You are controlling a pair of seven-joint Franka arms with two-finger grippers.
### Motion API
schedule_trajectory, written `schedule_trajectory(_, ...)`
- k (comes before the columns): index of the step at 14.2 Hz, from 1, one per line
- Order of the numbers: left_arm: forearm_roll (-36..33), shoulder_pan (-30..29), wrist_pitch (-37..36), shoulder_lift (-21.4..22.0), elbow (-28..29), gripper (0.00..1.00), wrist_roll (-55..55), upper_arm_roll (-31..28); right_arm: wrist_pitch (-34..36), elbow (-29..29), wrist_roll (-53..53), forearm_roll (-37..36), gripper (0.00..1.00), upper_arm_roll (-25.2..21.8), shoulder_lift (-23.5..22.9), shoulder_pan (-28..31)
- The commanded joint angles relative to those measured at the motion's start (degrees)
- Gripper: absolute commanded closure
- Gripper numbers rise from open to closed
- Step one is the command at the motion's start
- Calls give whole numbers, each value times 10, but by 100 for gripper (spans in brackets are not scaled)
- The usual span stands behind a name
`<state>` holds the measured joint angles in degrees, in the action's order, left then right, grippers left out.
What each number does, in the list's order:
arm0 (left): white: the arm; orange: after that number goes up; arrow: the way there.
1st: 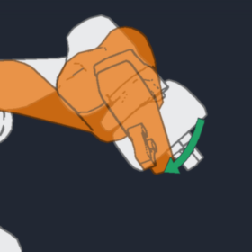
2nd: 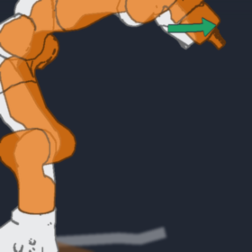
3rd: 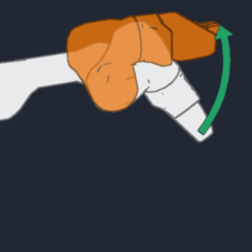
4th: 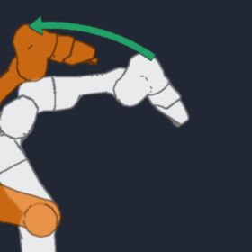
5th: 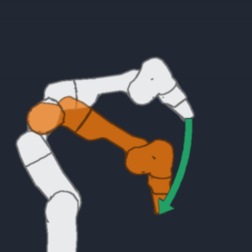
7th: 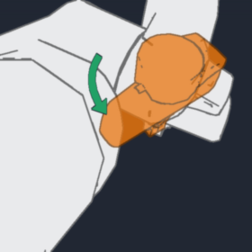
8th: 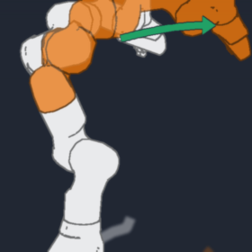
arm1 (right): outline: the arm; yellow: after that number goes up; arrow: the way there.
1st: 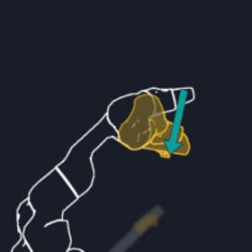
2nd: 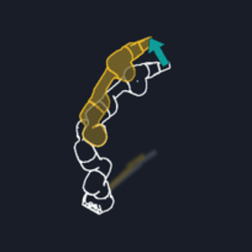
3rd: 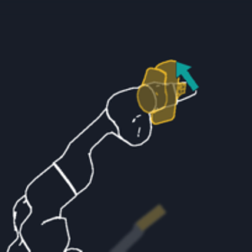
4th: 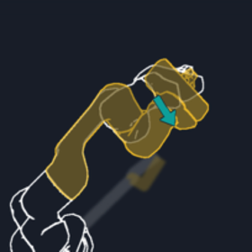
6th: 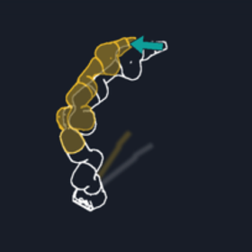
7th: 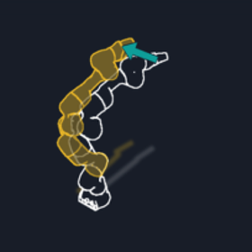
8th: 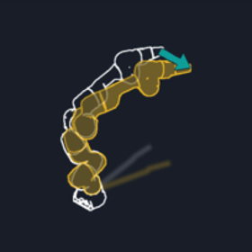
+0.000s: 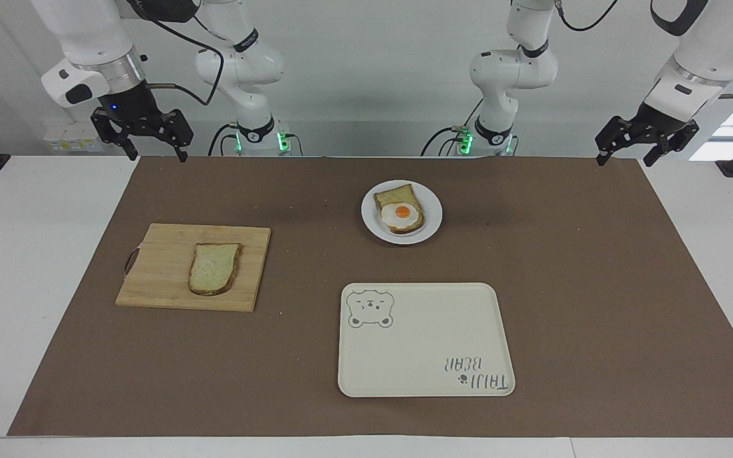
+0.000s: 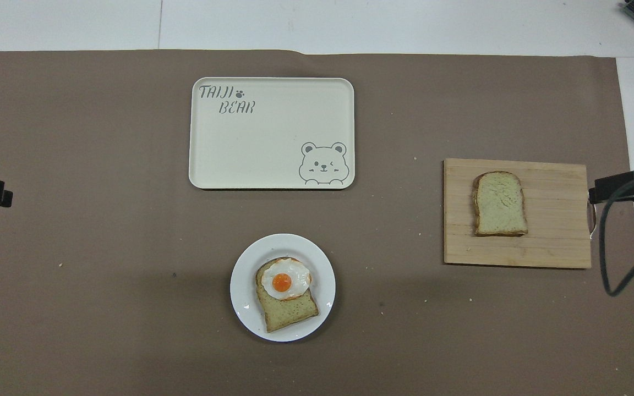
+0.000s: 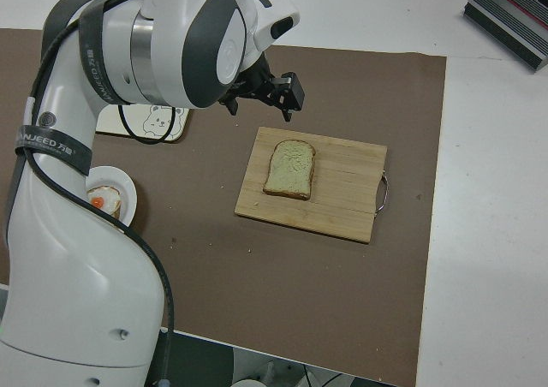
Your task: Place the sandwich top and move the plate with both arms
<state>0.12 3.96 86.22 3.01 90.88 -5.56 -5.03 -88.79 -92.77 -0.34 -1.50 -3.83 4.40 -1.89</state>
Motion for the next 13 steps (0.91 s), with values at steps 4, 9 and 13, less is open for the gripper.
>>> schedule_trajectory(4, -5, -6, -8, 9, 4, 0, 5, 5, -6, -13, -5, 5, 0, 2, 11, 6)
schedule_trajectory(9, -5, -6, -8, 9, 4, 0, 5, 5, -8, -14, -4, 6, 0, 3, 11, 5)
schedule_trajectory(13, -5, -6, -8, 9, 4, 0, 5, 5, -9, -26, -5, 6, 0, 3, 18, 0)
